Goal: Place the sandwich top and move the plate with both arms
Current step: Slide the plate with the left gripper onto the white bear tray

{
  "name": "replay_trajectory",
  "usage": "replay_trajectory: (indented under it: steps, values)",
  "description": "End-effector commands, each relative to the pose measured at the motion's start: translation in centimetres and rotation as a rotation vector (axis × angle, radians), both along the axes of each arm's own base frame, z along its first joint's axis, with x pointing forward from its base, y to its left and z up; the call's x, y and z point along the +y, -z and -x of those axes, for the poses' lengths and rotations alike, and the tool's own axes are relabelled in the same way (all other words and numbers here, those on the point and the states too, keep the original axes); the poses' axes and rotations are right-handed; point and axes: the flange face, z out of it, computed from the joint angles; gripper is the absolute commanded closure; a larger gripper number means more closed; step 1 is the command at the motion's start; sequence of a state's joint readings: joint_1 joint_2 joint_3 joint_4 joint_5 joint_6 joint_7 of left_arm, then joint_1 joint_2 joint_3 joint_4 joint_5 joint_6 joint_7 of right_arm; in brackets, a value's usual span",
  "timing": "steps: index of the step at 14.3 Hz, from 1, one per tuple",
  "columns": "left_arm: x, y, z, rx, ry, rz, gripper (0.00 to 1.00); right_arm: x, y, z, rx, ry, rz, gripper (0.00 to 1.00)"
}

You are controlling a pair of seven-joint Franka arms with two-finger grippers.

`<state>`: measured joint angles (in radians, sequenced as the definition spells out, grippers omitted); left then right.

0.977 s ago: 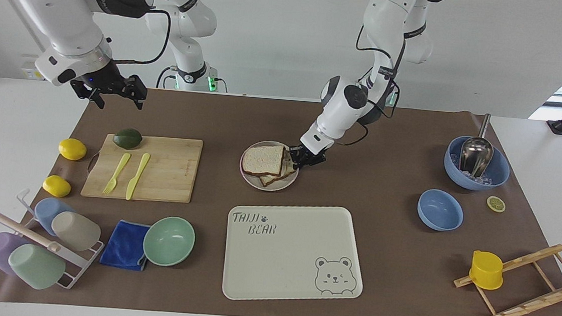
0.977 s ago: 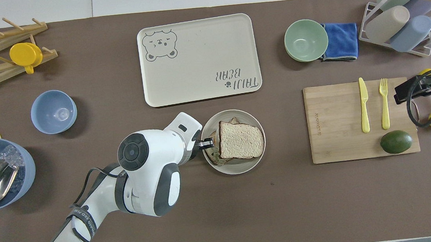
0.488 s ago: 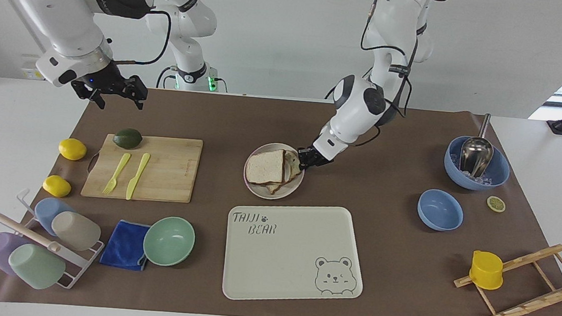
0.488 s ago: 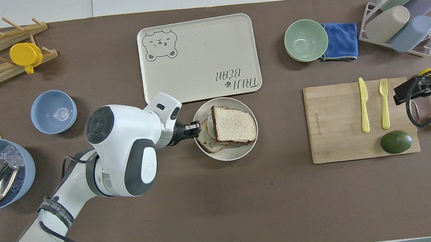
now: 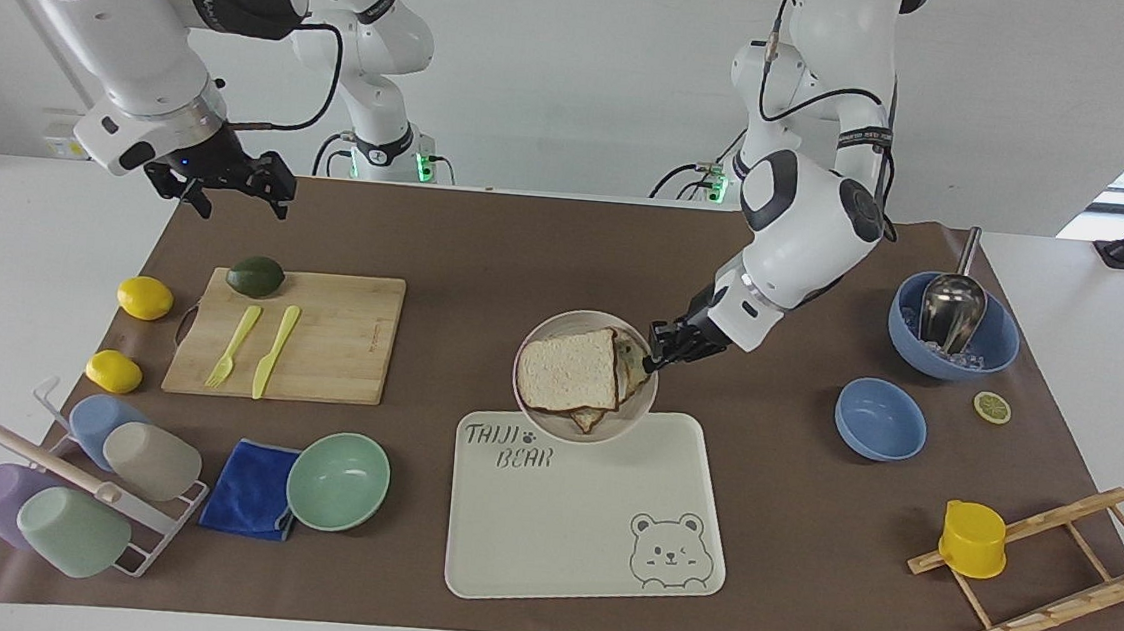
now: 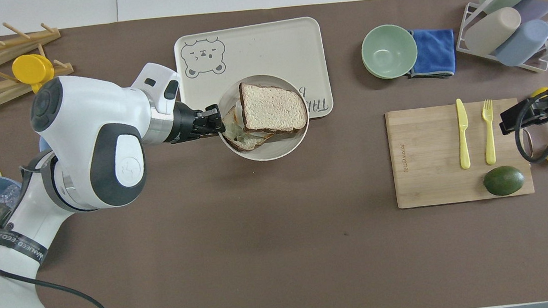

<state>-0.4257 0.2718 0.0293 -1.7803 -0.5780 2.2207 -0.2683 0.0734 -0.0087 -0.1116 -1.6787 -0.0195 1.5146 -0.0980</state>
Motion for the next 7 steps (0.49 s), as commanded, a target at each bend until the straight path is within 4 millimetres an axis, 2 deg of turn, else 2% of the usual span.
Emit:
replay_trajectory:
  steps: [1,4,6,7]
  values:
    - [0.0,0.6,-4.5,-0.019,-0.002,0.002,1.00,0.0,0.0,0.9,-0.007,-0.022,0.007,0.00]
    - [-0.3,3.3,-7.2,-0.018,0.002,-0.015,1.00,-0.1,0.0,0.8,-0.009,-0.022,0.007,0.00]
    - [0.7,5.1,-8.7,-0.044,0.033,-0.014,1.00,-0.1,0.0,0.8,-0.012,-0.022,0.007,0.00]
    - [0.4,6.3,-9.3,-0.053,0.061,-0.015,1.00,-0.1,0.0,0.9,-0.012,-0.022,0.007,0.00]
